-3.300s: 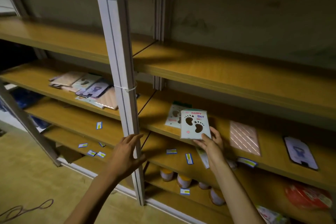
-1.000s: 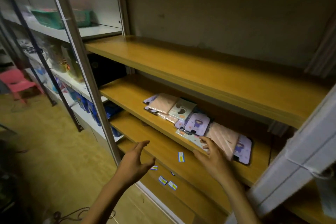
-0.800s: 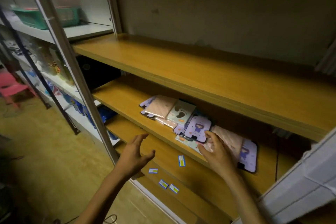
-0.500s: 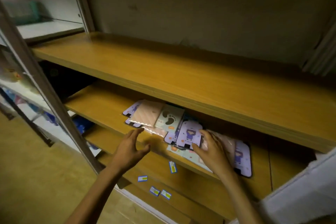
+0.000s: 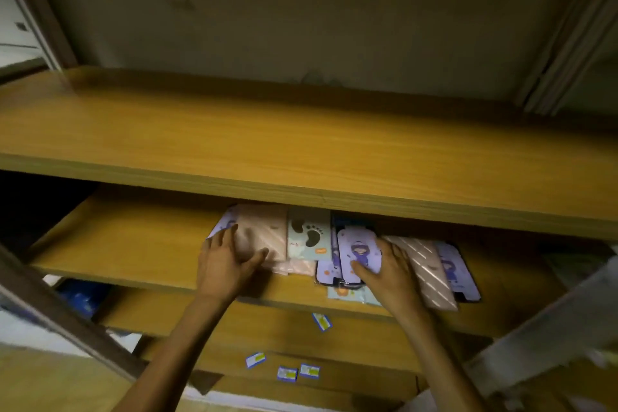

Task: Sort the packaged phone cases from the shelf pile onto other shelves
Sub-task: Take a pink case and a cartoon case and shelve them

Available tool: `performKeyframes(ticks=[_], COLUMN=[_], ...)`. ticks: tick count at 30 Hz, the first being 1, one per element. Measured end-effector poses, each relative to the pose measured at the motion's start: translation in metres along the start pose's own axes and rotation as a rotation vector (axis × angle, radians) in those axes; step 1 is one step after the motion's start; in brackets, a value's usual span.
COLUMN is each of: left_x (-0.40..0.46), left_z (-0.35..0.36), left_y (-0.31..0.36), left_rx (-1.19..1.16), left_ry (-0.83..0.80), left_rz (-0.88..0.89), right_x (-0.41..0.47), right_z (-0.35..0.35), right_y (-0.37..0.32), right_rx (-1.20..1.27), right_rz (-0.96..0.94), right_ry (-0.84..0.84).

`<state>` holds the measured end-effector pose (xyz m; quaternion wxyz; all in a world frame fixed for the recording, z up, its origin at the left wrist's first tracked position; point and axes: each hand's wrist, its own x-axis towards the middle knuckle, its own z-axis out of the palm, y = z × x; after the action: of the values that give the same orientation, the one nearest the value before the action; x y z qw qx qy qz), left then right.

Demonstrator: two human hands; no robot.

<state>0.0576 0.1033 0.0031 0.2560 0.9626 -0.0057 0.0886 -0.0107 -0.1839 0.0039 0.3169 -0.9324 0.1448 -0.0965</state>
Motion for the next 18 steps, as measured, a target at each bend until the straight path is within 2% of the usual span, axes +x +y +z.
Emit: performKeyframes(ticks=[4, 7, 11, 18], left_x=[0.012, 0.012, 0.009, 0.010], left_z=[0.006, 0.012, 0.014, 0.011], left_y=[-0.008, -0.008, -0.010, -0.009], left_rx=[0.055, 0.081, -0.032, -0.295], left_ry=[-0.060, -0.056, -0.010, -0.027], left_rz=[-0.013, -0.012, 0.004, 0.015], right_x=[-0.009, -0.012, -0.012, -0.011], right_z=[0.013, 0.019, 0.021, 0.023], right_y=[-0.005, -0.007, -0.004, -0.004], right_rx=[-0.120, -0.222, -0.214, -0.288], right_rz=[0.089, 0.150, 0.188, 0.258], right_ry=[0.072, 0.065, 0.070, 0.070])
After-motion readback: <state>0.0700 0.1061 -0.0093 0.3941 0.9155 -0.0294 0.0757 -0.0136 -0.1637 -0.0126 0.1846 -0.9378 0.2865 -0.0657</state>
